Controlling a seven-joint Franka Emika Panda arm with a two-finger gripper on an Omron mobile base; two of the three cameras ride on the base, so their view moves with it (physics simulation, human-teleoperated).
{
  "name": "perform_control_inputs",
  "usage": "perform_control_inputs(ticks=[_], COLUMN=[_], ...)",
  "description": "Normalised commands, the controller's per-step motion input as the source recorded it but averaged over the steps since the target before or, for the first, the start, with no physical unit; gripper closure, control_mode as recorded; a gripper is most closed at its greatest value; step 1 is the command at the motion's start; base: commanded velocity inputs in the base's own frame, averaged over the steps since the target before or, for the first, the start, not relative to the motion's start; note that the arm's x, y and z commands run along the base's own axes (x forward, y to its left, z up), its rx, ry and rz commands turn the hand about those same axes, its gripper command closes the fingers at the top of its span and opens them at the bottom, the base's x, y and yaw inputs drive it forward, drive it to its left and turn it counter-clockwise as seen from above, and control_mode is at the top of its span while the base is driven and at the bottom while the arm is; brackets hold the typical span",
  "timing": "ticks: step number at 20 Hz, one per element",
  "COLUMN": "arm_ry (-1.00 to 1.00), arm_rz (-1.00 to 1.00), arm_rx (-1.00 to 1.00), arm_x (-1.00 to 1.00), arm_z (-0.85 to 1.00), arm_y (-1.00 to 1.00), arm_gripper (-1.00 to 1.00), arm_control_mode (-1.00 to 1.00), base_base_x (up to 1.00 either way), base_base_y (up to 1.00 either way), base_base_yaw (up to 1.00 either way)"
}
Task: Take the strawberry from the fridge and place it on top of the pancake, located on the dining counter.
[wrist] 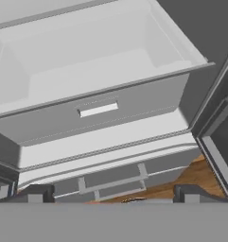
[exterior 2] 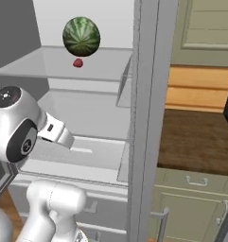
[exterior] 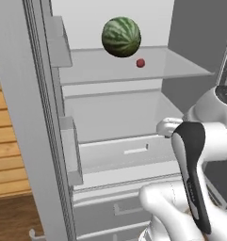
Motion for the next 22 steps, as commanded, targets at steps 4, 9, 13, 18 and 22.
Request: perform_control_inputs(ticks=[4,9,13,18,22], arm_ry=[0.0,0.0,0.0,-0.12,-0.07], arm_rz=[0.0,0.0,0.0,0.0,0.0], arm_rx=[0.0,0.0,0.0,-0.03,-0.1], arm_x=[0.0,0.0,0.09,0.21,0.14], arm_z=[0.0,0.0,0.02,0.91,1.0], arm_y=[0.0,0.0,0.0,0.01,0.1], arm_gripper=[-1.0,-1.0,-1.0,-1.0,-1.0], arm_control_mode=[1.0,1.0,-1.0,-1.0,-1.0], base_base_x=[0.74,0.61,0.12,0.0,0.0], base_base_y=[0.4,0.17,0.0,0.0,0.0], base_base_yaw=[0.0,0.0,0.0,0.0,0.0])
